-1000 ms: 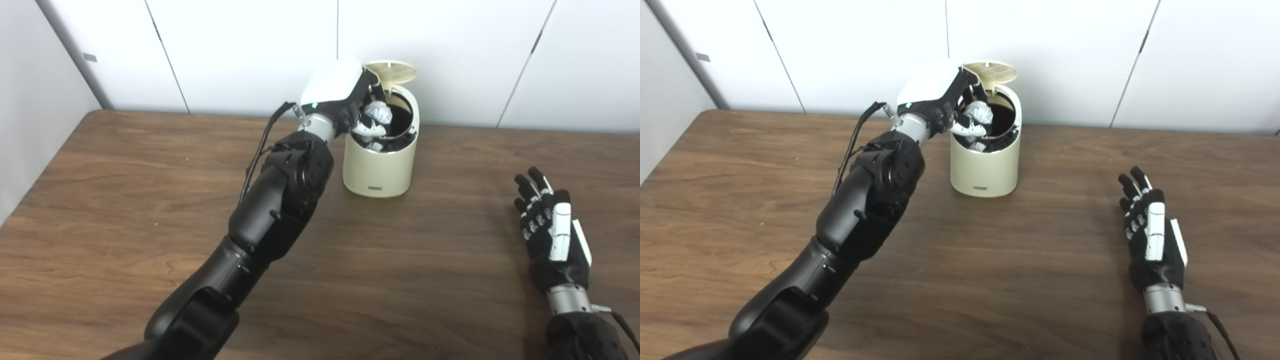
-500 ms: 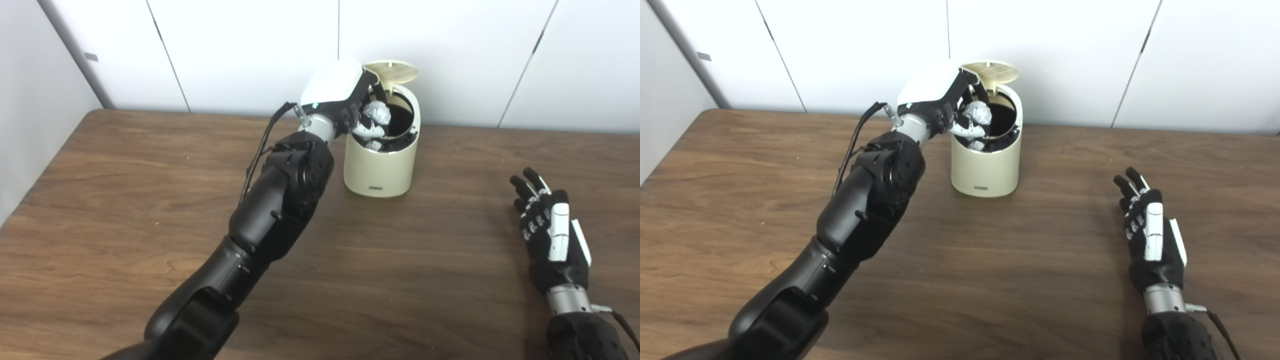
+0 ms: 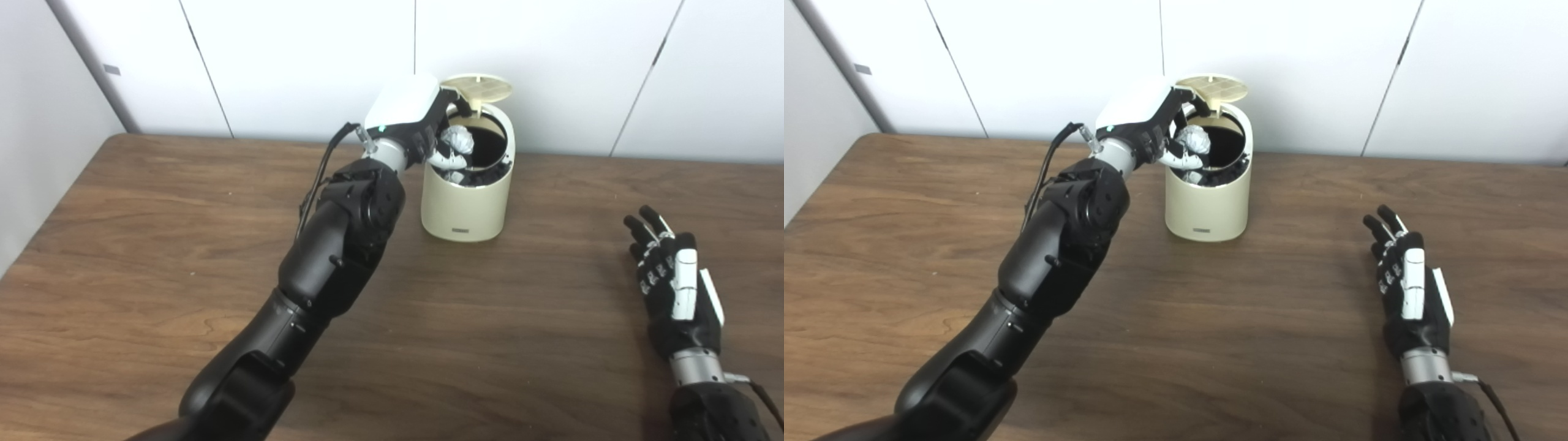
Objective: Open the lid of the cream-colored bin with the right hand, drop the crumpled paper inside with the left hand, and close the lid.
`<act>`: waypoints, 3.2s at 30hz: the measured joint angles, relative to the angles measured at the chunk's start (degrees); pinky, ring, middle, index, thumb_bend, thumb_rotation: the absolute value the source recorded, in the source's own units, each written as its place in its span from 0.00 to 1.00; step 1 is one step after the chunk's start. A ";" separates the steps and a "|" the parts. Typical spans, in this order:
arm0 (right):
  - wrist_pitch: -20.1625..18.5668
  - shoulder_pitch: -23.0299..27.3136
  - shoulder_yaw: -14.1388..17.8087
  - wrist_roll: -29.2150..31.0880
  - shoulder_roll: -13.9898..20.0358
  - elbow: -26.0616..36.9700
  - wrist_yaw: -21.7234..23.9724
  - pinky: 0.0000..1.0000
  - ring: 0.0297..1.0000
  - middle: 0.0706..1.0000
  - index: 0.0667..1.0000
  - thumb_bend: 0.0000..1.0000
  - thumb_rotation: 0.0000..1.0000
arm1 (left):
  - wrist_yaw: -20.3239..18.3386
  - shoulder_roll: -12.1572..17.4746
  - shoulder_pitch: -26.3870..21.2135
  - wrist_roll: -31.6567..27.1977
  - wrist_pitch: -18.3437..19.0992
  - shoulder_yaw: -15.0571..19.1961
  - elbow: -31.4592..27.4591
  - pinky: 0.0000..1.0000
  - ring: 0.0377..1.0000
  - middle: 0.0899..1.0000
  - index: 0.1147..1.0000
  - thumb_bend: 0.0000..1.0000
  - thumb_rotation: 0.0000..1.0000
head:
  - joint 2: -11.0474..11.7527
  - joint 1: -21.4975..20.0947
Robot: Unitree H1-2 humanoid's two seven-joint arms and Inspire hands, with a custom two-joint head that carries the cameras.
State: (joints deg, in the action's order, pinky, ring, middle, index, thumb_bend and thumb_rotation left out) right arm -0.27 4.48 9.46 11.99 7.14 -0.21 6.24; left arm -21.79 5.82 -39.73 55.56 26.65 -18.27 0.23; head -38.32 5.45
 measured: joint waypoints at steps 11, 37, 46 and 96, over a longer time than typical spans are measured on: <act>-0.01 0.01 0.03 0.01 0.00 -0.05 0.02 1.00 0.97 0.87 0.90 0.52 1.00 | -1.76 -0.25 -0.04 0.73 0.00 0.53 -0.10 0.16 0.20 0.42 0.71 0.56 0.00 | 0.00 -0.18; 0.07 0.05 0.02 -0.27 -0.02 -0.13 -0.64 1.00 0.97 0.87 0.91 0.54 1.00 | -6.34 1.15 -1.23 0.75 -0.02 -1.34 -0.71 0.76 0.83 0.86 0.76 0.94 0.00 | -0.09 -0.62; 0.08 0.06 0.03 -0.24 -0.03 -0.13 -0.66 1.00 0.97 0.87 0.90 0.53 1.00 | -4.54 0.86 -0.97 0.23 -0.04 -1.01 -0.72 0.32 0.39 0.49 0.66 0.74 0.00 | -0.09 -0.62; 0.50 1.27 0.39 0.24 0.00 -1.89 -0.88 1.00 0.98 0.86 0.90 0.50 1.00 | -6.67 2.72 10.44 -5.81 0.20 6.76 -15.91 0.43 0.42 0.45 0.40 0.48 0.00 | 1.75 -0.17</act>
State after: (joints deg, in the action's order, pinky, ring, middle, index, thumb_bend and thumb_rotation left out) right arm 0.23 5.75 9.85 12.23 7.13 -2.11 5.36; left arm -28.46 8.53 -29.28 49.75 26.85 -11.51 -15.68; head -36.57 5.28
